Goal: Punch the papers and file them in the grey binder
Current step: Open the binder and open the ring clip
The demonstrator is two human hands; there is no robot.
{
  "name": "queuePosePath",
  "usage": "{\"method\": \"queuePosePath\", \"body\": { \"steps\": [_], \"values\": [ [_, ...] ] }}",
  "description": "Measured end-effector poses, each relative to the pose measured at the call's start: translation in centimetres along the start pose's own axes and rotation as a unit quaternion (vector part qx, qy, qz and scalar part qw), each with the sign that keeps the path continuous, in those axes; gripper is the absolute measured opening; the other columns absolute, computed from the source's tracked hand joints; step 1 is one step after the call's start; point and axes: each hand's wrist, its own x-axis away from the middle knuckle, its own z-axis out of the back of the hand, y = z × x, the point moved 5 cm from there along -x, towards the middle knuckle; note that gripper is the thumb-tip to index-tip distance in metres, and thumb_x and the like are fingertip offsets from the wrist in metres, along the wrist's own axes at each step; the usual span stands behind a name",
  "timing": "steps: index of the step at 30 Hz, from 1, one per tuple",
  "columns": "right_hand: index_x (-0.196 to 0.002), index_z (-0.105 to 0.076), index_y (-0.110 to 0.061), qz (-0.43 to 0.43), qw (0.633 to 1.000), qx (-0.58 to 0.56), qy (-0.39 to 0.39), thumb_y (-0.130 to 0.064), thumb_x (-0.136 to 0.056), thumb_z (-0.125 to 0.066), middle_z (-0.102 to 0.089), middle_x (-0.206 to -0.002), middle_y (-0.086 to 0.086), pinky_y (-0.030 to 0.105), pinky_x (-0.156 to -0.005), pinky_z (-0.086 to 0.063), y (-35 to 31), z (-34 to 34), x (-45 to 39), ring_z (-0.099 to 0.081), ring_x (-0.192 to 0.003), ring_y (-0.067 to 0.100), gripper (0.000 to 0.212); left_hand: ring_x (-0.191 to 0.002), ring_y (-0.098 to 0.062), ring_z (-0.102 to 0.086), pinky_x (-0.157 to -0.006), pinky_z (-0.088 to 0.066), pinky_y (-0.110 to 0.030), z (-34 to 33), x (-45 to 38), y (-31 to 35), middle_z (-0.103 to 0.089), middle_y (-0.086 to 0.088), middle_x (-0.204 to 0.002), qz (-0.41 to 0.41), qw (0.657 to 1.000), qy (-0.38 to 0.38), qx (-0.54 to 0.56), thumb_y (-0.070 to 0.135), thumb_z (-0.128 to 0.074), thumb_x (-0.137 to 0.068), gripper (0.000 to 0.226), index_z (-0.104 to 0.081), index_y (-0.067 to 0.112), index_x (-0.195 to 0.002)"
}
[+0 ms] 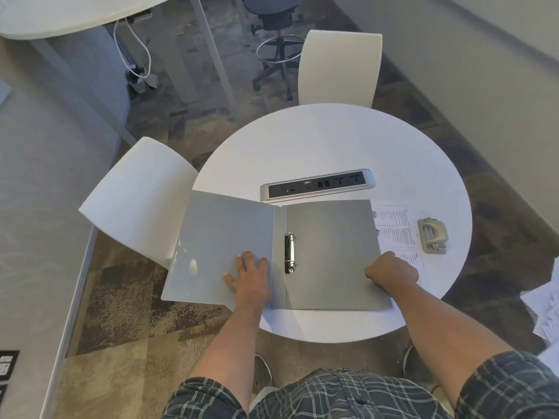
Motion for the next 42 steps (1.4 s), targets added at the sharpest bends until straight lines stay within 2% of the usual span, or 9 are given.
{"method": "queuePosePath", "body": {
  "steps": [5, 9, 14, 20, 24, 27, 34, 38, 42],
  "values": [
    [-0.134, -0.041, -0.012, 0.071, 0.99, 0.095, 0.076, -0.021, -0.083, -0.063, -0.055, -0.117, 0.009, 0.036, -0.072, -0.045, -2.0, -0.3, -0.5, -0.062, -0.105, 0.028, 0.056, -0.155, -0.038, 0.015, -0.117, 0.0, -0.074, -0.6, 0.1, 1.3, 0.009, -0.014, -0.168, -0.076, 0.995, 0.0, -0.064, 0.008, -0.064, -0.088, 0.089, -0.012, 0.027, -0.158],
    [-0.134, -0.044, -0.014, 0.235, 0.928, 0.244, 0.155, -0.011, -0.086, -0.06, -0.05, -0.128, 0.009, 0.035, -0.084, -0.05, -6.0, -0.8, 0.1, -0.054, -0.114, 0.025, 0.051, -0.155, -0.038, 0.016, -0.115, 0.005, -0.075, -0.5, -0.2, 1.9, 0.009, -0.008, -0.169, -0.098, 0.992, -0.016, -0.082, 0.006, -0.064, -0.088, 0.1, -0.001, 0.033, -0.161],
    [-0.133, -0.051, -0.009, 0.344, 0.885, 0.289, 0.121, -0.002, -0.09, -0.056, -0.05, -0.133, 0.011, 0.038, -0.091, -0.049, -10.6, -2.4, 1.3, -0.054, -0.12, 0.029, 0.044, -0.155, -0.039, 0.015, -0.122, 0.005, -0.065, -0.1, -0.3, 2.2, 0.006, -0.012, -0.169, -0.119, 0.99, -0.031, -0.067, 0.006, -0.059, -0.09, 0.095, -0.002, 0.032, -0.162],
    [-0.133, -0.051, -0.011, 0.399, 0.877, 0.265, 0.027, -0.005, -0.091, -0.055, -0.051, -0.129, 0.012, 0.043, -0.087, -0.052, -13.3, -3.8, 2.5, -0.056, -0.118, 0.032, 0.042, -0.156, -0.036, 0.012, -0.12, 0.0, -0.069, -0.1, -1.5, 2.5, 0.0, -0.007, -0.169, -0.109, 0.99, -0.084, 0.042, 0.016, -0.063, -0.092, 0.086, -0.015, 0.041, -0.159],
    [-0.143, -0.043, -0.023, 0.411, 0.876, 0.253, -0.016, -0.011, -0.092, -0.053, -0.06, -0.121, 0.013, 0.042, -0.085, -0.052, -14.7, -4.3, 3.4, -0.062, -0.112, 0.033, 0.054, -0.156, -0.034, 0.009, -0.12, -0.001, -0.07, 0.1, -2.1, 2.7, -0.005, -0.004, -0.168, -0.096, 0.983, -0.103, 0.118, 0.023, -0.072, -0.085, 0.084, -0.028, 0.043, -0.154],
    [-0.145, -0.042, -0.029, 0.421, 0.869, 0.257, -0.032, -0.011, -0.092, -0.053, -0.066, -0.116, 0.012, 0.037, -0.074, -0.047, -15.6, -4.6, 4.1, -0.065, -0.107, 0.032, 0.057, -0.157, -0.033, 0.008, -0.119, 0.0, -0.068, 0.0, -2.5, 2.4, -0.007, -0.002, -0.169, -0.093, 0.978, -0.107, 0.155, 0.023, -0.073, -0.083, 0.079, -0.037, 0.044, -0.15],
    [-0.132, -0.055, -0.019, 0.386, 0.891, 0.226, -0.075, -0.012, -0.092, -0.052, -0.067, -0.12, 0.012, 0.034, -0.078, -0.048, -16.2, -5.3, 4.2, -0.065, -0.109, 0.032, 0.041, -0.157, -0.034, 0.006, -0.114, 0.0, -0.072, -0.4, -3.4, 2.1, -0.009, 0.009, -0.169, -0.095, 0.962, -0.123, 0.222, 0.008, -0.066, -0.081, 0.063, -0.053, 0.04, -0.135],
    [-0.134, -0.052, -0.02, 0.373, 0.906, 0.164, -0.117, -0.008, -0.091, -0.05, -0.066, -0.123, 0.011, 0.037, -0.086, -0.05, -16.0, -5.6, 4.0, -0.062, -0.112, 0.032, 0.045, -0.157, -0.034, 0.007, -0.114, 0.002, -0.073, -0.5, -3.6, 2.0, -0.004, 0.015, -0.17, -0.095, 0.952, -0.13, 0.259, 0.003, -0.062, -0.08, 0.06, -0.055, 0.035, -0.131],
    [-0.136, -0.052, -0.023, 0.362, 0.913, 0.121, -0.141, -0.004, -0.092, -0.048, -0.065, -0.123, 0.013, 0.034, -0.078, -0.046, -15.8, -5.4, 3.5, -0.061, -0.111, 0.032, 0.048, -0.157, -0.032, 0.009, -0.114, 0.006, -0.072, -0.8, -4.0, 1.7, -0.002, 0.021, -0.169, -0.093, 0.943, -0.142, 0.287, 0.006, -0.067, -0.081, 0.054, -0.057, 0.035, -0.126]
  ]
}}
